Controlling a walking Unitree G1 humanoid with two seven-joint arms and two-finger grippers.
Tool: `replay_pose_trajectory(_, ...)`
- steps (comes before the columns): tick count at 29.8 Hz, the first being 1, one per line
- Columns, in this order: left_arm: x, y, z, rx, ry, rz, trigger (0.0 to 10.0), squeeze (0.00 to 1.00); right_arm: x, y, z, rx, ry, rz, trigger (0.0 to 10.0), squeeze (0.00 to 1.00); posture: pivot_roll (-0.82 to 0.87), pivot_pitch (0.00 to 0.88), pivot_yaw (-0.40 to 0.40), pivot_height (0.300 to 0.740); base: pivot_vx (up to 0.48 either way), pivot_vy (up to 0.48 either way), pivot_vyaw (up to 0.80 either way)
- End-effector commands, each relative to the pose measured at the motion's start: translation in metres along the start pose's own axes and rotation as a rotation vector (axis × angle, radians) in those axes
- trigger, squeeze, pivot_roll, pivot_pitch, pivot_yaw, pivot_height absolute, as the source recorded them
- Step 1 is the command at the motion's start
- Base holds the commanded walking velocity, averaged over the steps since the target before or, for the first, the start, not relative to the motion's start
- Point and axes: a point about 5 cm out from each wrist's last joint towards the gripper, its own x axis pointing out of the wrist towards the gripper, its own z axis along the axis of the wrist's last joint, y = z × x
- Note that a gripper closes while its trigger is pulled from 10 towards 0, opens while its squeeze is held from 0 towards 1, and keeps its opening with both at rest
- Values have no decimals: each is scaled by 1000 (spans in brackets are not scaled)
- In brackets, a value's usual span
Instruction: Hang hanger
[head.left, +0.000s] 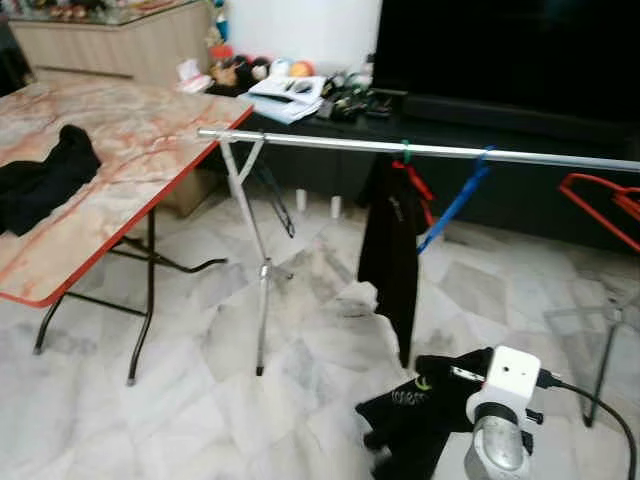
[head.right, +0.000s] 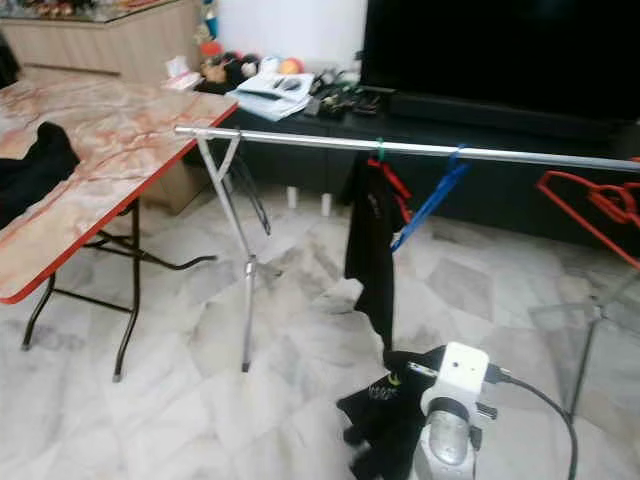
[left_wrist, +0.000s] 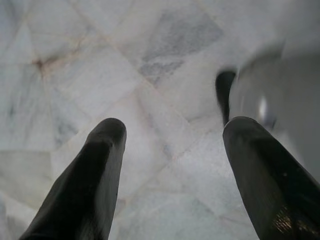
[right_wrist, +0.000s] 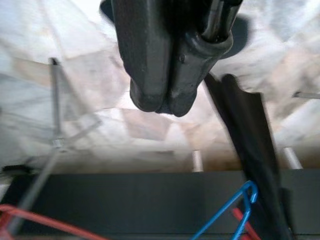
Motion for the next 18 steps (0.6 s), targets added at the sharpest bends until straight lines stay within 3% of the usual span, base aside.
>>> replay_pose_trajectory(1,-1,4,-5,17,22,13,10000,0,0,7,6,5,-29,22,10000,0,53,71,-15,740,0,0,0)
replay_pose_trajectory(5,-1,4,-5,10,20,14,10000,0,-1,10,9,-6,-51,54,10000,0,55,74,-15,740,0,0,0)
replay_pose_trajectory(14,-1,4,-5,25,18,12,10000,0,-1,12,9,2,-52,65,10000,0,59,75,-17,740,0,0,776)
replay_pose_trajectory(18,-1,4,-5,5,17,10,10000,0,-1,13,7,14,-35,66,10000,0,61,76,-17,740,0,0,0)
